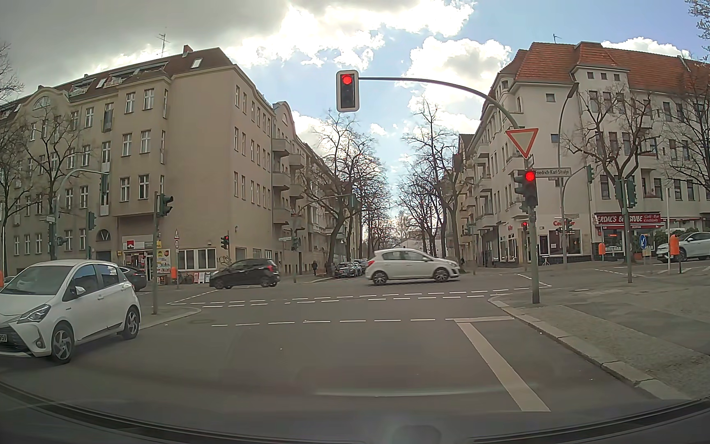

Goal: Follow the waypoints while adhering to traffic rules and regulations

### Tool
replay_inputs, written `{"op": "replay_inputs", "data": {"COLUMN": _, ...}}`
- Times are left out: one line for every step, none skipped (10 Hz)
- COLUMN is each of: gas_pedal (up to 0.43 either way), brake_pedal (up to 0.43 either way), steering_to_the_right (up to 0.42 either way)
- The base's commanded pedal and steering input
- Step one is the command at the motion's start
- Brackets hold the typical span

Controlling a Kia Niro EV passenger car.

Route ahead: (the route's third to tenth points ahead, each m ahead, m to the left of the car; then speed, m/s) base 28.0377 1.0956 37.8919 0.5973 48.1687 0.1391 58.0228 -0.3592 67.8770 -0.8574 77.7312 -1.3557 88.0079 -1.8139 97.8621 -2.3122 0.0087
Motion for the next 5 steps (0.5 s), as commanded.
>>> {"op": "replay_inputs", "data": {"gas_pedal": 0.0, "brake_pedal": 0.415, "steering_to_the_right": -0.007}}
{"op": "replay_inputs", "data": {"gas_pedal": 0.0, "brake_pedal": 0.415, "steering_to_the_right": -0.007}}
{"op": "replay_inputs", "data": {"gas_pedal": 0.0, "brake_pedal": 0.445, "steering_to_the_right": -0.007}}
{"op": "replay_inputs", "data": {"gas_pedal": 0.0, "brake_pedal": 0.433, "steering_to_the_right": -0.007}}
{"op": "replay_inputs", "data": {"gas_pedal": 0.0, "brake_pedal": 0.433, "steering_to_the_right": -0.007}}
